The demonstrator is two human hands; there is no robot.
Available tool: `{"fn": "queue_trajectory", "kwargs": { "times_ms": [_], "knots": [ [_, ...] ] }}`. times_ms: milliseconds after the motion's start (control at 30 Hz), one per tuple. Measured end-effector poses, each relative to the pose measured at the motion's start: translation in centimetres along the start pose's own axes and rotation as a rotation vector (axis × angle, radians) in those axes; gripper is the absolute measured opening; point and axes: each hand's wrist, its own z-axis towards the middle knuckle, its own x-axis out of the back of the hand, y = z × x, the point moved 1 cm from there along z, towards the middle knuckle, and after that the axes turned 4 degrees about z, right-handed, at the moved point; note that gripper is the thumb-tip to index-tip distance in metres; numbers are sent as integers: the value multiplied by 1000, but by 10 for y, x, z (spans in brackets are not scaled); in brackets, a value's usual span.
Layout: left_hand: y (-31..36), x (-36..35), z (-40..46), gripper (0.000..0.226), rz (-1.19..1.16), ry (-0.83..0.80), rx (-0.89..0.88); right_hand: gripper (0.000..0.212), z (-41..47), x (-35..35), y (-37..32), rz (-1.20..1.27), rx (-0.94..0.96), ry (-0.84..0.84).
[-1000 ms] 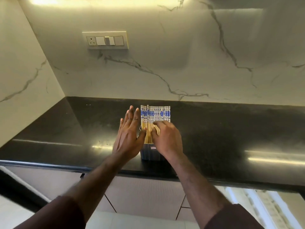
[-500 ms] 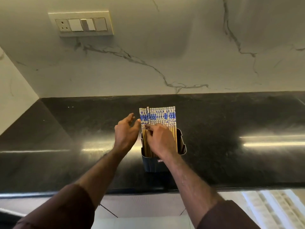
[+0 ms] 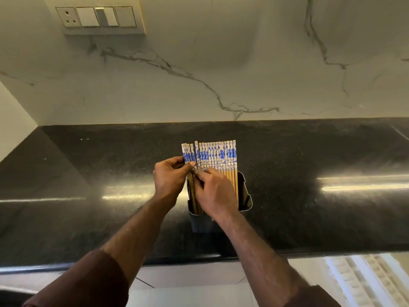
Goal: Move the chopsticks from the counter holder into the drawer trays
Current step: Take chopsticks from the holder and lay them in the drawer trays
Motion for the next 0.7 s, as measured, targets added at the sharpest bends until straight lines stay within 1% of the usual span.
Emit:
{"fn": "queue_trajectory", "kwargs": {
  "times_ms": [300, 433, 533, 600, 633, 700],
  "knots": [
    [8, 7, -2, 19, -81, -14, 34, 27, 6, 9, -4, 84, -10, 18],
    [23, 12, -2, 21, -126, -50, 5, 28, 8, 15, -6, 189, -44, -16],
    [46, 16, -4, 20, -142, -72, -54, 29, 11, 23, -9, 320, -89, -52],
    [68, 19, -6, 20, -144, -90, -106, 29, 14, 30, -10, 454, -141, -110],
    [79, 21, -8, 20, -140, -102, -131, 28, 15, 34, -10, 552, -177, -158],
    [102, 24, -14, 20, -123, -133, -176, 26, 12, 45, -12, 823, -247, -263]
  ]
}}
